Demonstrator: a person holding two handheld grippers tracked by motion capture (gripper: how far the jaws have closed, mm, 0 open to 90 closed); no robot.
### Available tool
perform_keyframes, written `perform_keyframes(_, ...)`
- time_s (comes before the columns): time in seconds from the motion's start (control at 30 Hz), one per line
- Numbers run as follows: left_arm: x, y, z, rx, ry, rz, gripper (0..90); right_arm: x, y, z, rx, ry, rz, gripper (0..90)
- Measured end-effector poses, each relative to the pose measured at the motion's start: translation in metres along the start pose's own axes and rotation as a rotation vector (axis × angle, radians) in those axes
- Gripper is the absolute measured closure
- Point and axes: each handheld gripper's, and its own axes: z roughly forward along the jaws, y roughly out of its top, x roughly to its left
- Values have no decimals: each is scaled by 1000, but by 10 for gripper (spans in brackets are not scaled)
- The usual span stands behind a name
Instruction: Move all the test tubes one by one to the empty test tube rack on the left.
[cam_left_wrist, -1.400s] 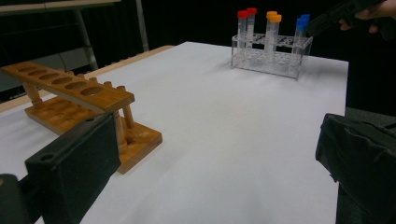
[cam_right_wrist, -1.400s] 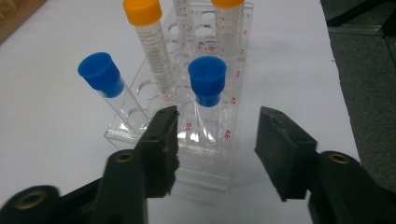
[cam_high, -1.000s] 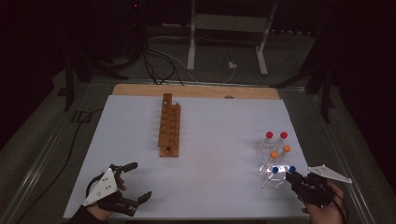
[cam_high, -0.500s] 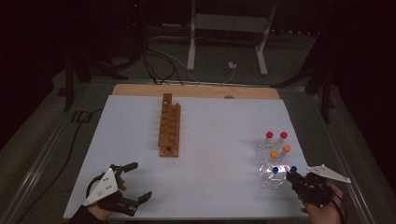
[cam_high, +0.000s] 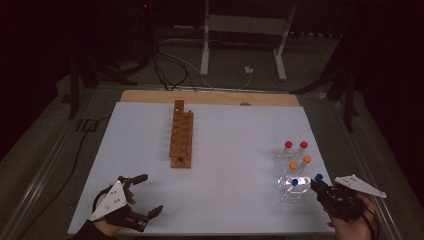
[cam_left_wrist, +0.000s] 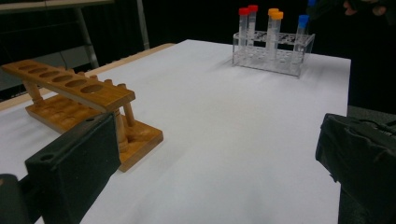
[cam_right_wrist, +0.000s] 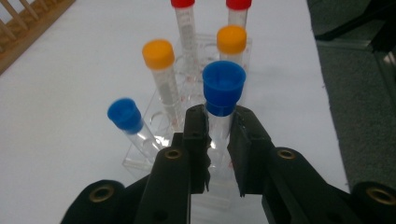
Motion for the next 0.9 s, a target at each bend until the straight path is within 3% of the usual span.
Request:
perform_keyframes(0.57, 0, 0, 1, 8, 1, 6, 6, 10, 37, -11, -134, 18, -50, 768)
perform_keyframes(0.67, 0, 0, 1, 13, -4, 6, 6, 13, 40, -10, -140, 16, -59, 768)
perform_keyframes(0.73, -1, 0, 1, 16, -7, 8, 6, 19, 44, -6, -130, 52, -54, 768)
perform_keyframes(0.9, -2, 0, 1, 20, -9, 8, 6, 29, 46, -3, -133, 75, -79, 768)
